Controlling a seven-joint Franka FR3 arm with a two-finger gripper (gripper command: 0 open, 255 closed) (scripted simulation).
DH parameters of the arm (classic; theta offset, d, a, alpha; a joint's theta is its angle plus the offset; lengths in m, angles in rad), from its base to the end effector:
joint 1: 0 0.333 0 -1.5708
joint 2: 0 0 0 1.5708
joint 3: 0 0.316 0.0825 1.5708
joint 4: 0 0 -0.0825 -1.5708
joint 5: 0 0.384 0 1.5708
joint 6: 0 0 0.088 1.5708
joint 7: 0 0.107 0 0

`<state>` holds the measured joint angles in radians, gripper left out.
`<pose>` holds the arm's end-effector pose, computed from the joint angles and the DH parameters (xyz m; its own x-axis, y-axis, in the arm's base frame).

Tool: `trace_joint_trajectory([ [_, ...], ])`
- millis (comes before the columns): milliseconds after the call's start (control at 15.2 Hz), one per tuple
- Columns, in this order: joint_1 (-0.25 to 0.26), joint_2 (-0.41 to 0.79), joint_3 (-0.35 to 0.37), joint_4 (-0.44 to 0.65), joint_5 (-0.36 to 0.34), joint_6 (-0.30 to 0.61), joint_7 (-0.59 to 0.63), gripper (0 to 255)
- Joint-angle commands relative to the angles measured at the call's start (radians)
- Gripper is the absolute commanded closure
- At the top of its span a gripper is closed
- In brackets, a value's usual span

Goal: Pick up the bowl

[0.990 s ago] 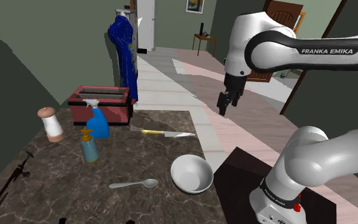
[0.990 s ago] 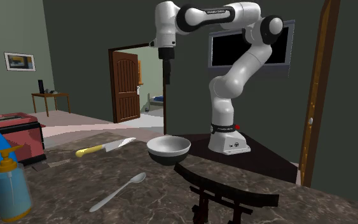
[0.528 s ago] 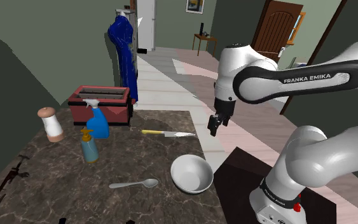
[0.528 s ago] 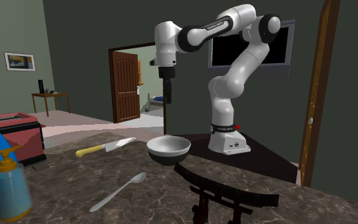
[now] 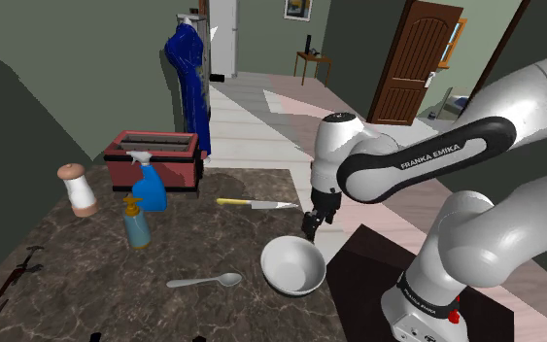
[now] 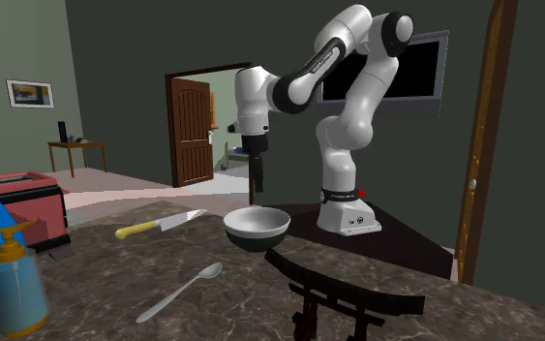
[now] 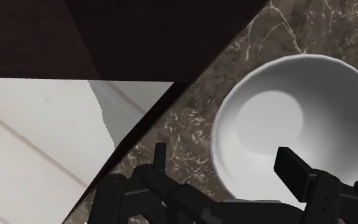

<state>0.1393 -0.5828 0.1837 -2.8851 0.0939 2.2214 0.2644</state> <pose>0.3007 0.0937 0.3307 0.9966 -0.0376 -0.0733 -0.0338 -0.9981 0.0521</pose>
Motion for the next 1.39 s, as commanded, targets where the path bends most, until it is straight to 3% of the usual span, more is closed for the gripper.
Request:
trace_joint_trajectory([
  [0,0.007,0.053,0.01,-0.005,0.011,0.059,0.007,0],
  [462,-0.001,0.171,0.025,-0.043,0.009,0.215,0.015,0],
  [594,-0.001,0.171,0.025,-0.043,0.009,0.215,0.015,0],
  [660,0.0,0.17,0.026,-0.043,0.009,0.214,0.016,255],
  [1320,0.001,0.154,0.023,-0.039,0.01,0.193,0.014,255],
])
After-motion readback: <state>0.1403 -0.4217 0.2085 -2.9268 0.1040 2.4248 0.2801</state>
